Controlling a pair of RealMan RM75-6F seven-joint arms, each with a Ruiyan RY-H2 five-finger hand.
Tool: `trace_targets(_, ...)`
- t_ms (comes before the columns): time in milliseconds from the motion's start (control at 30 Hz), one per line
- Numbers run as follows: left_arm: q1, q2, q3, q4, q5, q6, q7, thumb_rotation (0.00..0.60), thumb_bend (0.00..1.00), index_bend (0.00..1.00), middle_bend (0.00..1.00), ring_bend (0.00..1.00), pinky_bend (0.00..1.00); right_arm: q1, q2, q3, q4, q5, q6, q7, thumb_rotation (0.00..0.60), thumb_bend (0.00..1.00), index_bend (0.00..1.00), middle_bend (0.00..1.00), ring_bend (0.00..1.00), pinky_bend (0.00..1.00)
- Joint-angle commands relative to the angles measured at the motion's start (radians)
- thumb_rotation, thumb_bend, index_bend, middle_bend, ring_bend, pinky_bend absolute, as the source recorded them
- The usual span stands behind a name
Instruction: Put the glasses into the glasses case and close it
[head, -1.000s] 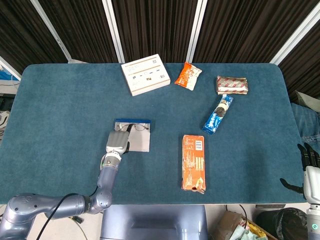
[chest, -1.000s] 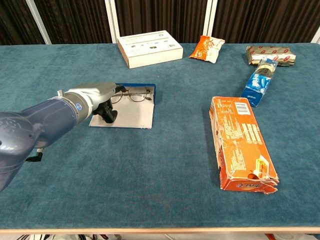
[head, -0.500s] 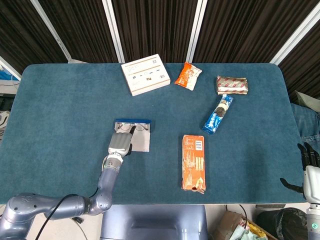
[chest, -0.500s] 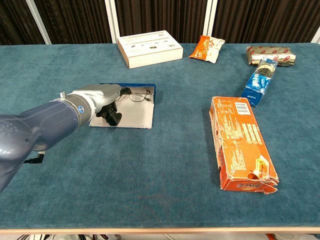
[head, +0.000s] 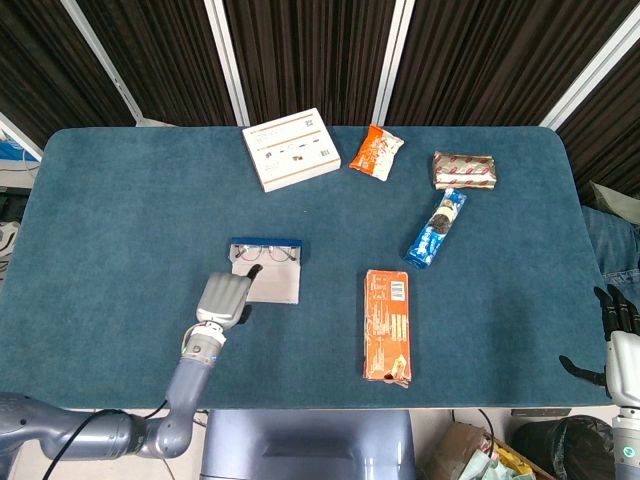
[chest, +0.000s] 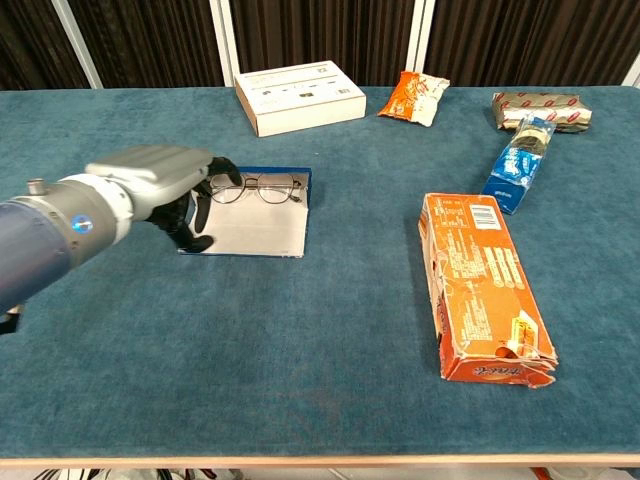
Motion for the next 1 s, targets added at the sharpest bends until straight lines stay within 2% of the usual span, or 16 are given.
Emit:
trace_targets(33, 0.014, 0.012, 0.021, 0.004, 0.034, 0.008, -0.008, 0.600, 0.15, 0.20, 0.30, 0.20, 0.28, 0.000, 0.000, 0.000, -0.001, 0.001, -0.001, 0.001, 0.600, 0.19, 0.05, 0.00, 0.10, 0.16)
trace_targets(200, 0.027, -0.006, 0.045, 0.063, 0.100, 0.010, -0.033, 0.600, 0.14, 0.17, 0.22, 0.10, 0.19, 0.000, 0.002, 0.000, -0.005, 0.005, -0.005, 0.005, 0.600, 0.19, 0.05, 0.00, 0.12, 0.16)
trace_targets(300, 0.043, -0.036, 0.057, 0.132, 0.147, -0.008, -0.098, 0.600, 0.14, 0.09, 0.10, 0.01, 0.09, 0.000, 0.003, 0.000, -0.007, 0.004, -0.006, 0.006, 0.600, 0.19, 0.05, 0.00, 0.12, 0.16)
trace_targets(400, 0.053, -0.063, 0.067, 0.191, 0.173, -0.029, -0.132, 0.600, 0.14, 0.05, 0.04, 0.00, 0.04, -0.001, 0.003, -0.001, -0.007, 0.004, -0.004, 0.008, 0.600, 0.19, 0.05, 0.00, 0.12, 0.16)
trace_targets(567, 0.063, -0.095, 0.073, 0.246, 0.207, -0.049, -0.157, 0.600, 0.14, 0.05, 0.04, 0.00, 0.03, 0.000, 0.004, 0.002, -0.007, 0.009, -0.008, 0.014, 0.600, 0.19, 0.05, 0.00, 0.12, 0.16)
trace_targets(767, 0.074, -0.152, 0.079, 0.329, 0.302, -0.020, -0.193, 0.600, 0.14, 0.17, 0.05, 0.00, 0.03, -0.001, 0.007, 0.004, -0.011, 0.017, -0.013, 0.021, 0.600, 0.19, 0.05, 0.00, 0.12, 0.16)
trace_targets(1000, 0.084, -0.202, 0.058, 0.396, 0.328, -0.025, -0.192, 0.600, 0.14, 0.18, 0.05, 0.00, 0.03, -0.001, 0.008, 0.004, -0.009, 0.014, -0.011, 0.026, 0.600, 0.19, 0.06, 0.01, 0.12, 0.16)
